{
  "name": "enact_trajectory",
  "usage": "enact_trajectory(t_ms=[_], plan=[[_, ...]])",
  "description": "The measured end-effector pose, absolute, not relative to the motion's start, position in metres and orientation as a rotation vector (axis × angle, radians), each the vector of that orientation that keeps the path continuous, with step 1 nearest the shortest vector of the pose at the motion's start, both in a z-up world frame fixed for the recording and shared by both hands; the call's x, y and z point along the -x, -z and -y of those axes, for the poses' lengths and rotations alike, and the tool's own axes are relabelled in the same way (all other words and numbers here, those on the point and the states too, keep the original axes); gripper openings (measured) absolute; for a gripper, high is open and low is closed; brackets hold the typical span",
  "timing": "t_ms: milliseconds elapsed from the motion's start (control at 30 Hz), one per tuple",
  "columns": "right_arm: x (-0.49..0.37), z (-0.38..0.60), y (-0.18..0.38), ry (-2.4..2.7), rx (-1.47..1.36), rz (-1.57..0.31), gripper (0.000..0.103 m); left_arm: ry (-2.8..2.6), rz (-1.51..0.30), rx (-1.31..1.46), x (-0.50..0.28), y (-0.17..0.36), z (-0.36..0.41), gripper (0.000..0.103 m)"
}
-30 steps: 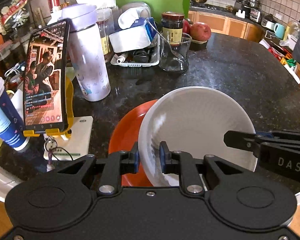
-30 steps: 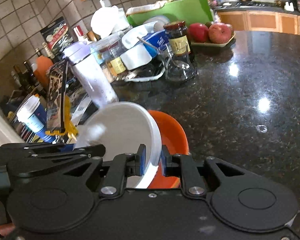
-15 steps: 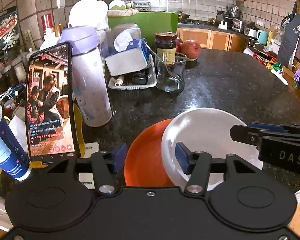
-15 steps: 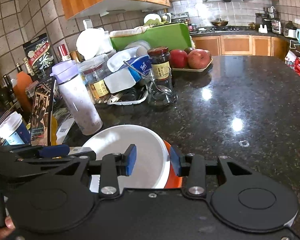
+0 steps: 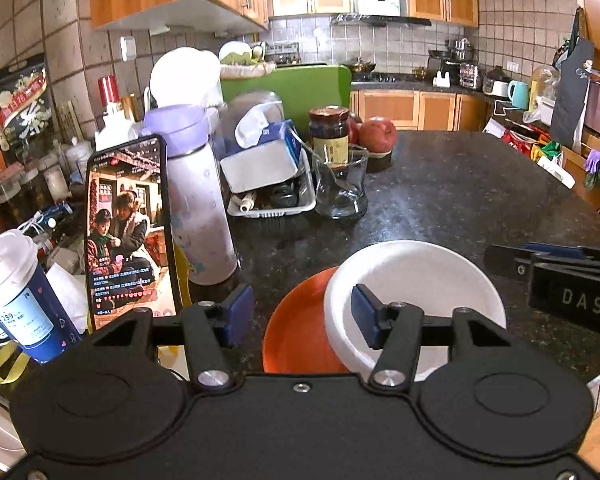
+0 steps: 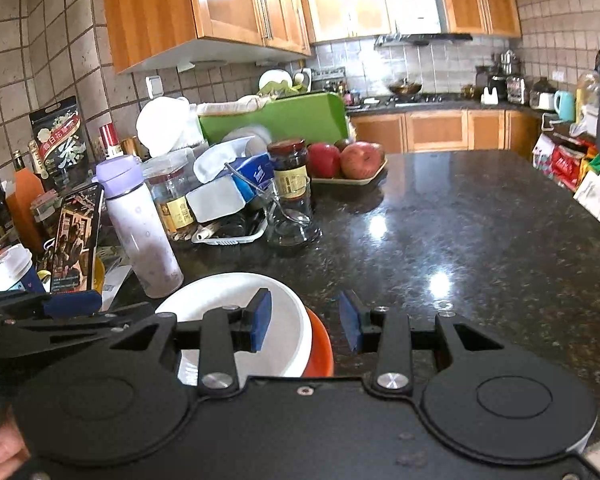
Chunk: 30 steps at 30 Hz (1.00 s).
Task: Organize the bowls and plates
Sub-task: 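Lower the bowl onto the orange plate stack and open the left gripper, then withdraw the left gripper from the bowl on the plate stack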
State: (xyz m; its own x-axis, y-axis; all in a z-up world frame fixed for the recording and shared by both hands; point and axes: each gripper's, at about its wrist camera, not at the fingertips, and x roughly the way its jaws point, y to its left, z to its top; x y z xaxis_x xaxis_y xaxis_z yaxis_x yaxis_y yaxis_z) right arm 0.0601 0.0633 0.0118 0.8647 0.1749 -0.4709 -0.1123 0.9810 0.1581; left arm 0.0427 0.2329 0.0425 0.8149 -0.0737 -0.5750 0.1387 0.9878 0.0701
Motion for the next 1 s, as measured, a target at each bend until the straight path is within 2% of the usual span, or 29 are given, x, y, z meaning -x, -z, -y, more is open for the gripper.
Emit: enact_trajectory(t_ms=[567, 1000], plan=[[0.003, -0.057, -0.012, -0.185, -0.055, -0.454, 0.044, 0.060, -0.622, -0.079, -0.012, -0.037, -0.213, 0.060], [0.038, -0.048, -0.007, -0.128, -0.094, -0.488, 0.044, -0.004, -0.662, -0.090, 0.021, -0.032, -0.208, 0.060]])
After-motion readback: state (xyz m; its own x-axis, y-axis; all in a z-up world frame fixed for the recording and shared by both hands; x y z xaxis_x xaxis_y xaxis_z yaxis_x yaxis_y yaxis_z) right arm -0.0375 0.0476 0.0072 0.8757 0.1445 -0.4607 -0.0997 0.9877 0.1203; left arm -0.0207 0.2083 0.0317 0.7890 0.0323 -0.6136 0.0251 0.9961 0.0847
